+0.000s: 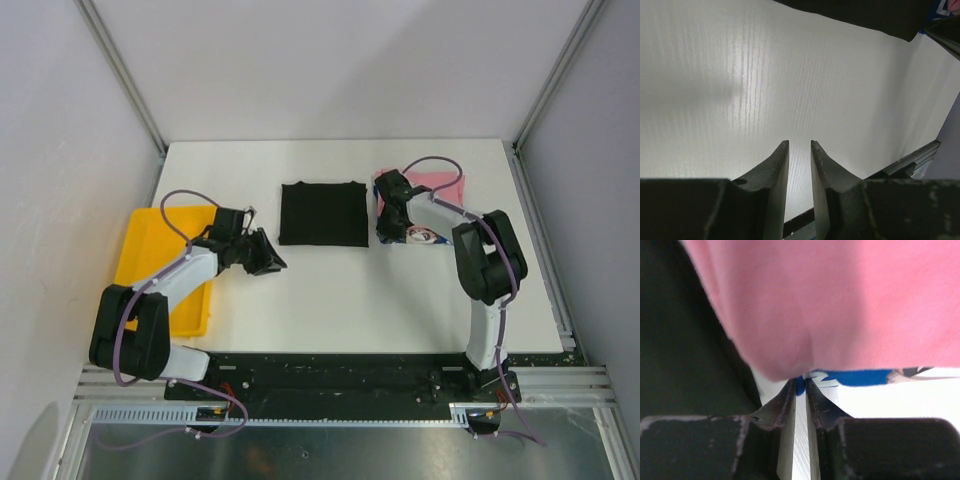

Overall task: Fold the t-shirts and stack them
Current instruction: Put the neatly folded tshirt into the corner of the board with both arms

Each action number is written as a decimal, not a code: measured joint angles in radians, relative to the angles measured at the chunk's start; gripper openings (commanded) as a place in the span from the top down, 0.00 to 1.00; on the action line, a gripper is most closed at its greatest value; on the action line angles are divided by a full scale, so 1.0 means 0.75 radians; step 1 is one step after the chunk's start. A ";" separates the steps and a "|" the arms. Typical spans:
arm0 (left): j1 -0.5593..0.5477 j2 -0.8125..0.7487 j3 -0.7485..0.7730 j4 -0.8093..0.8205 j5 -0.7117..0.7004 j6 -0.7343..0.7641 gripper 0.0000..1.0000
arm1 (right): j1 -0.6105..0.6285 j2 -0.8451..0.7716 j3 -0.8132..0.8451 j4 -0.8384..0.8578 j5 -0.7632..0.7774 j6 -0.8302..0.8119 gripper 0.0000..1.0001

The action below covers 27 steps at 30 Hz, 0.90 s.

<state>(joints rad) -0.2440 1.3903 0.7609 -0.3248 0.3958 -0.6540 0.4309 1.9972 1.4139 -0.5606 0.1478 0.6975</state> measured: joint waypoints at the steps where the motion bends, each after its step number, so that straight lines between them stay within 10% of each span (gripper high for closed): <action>1: 0.007 -0.001 0.000 0.001 0.001 0.000 0.71 | 0.004 -0.014 -0.008 -0.005 -0.005 -0.005 0.69; 10: 0.065 0.054 0.068 -0.004 0.001 0.010 0.67 | -0.005 -0.130 0.101 0.071 -0.194 -0.172 0.51; 27: 0.104 0.170 0.175 0.001 0.003 0.011 0.67 | -0.203 0.491 0.797 0.055 -0.447 -0.199 0.49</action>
<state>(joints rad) -0.1661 1.5177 0.8925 -0.3244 0.3981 -0.6456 0.2783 2.3653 2.0113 -0.5194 -0.1875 0.5484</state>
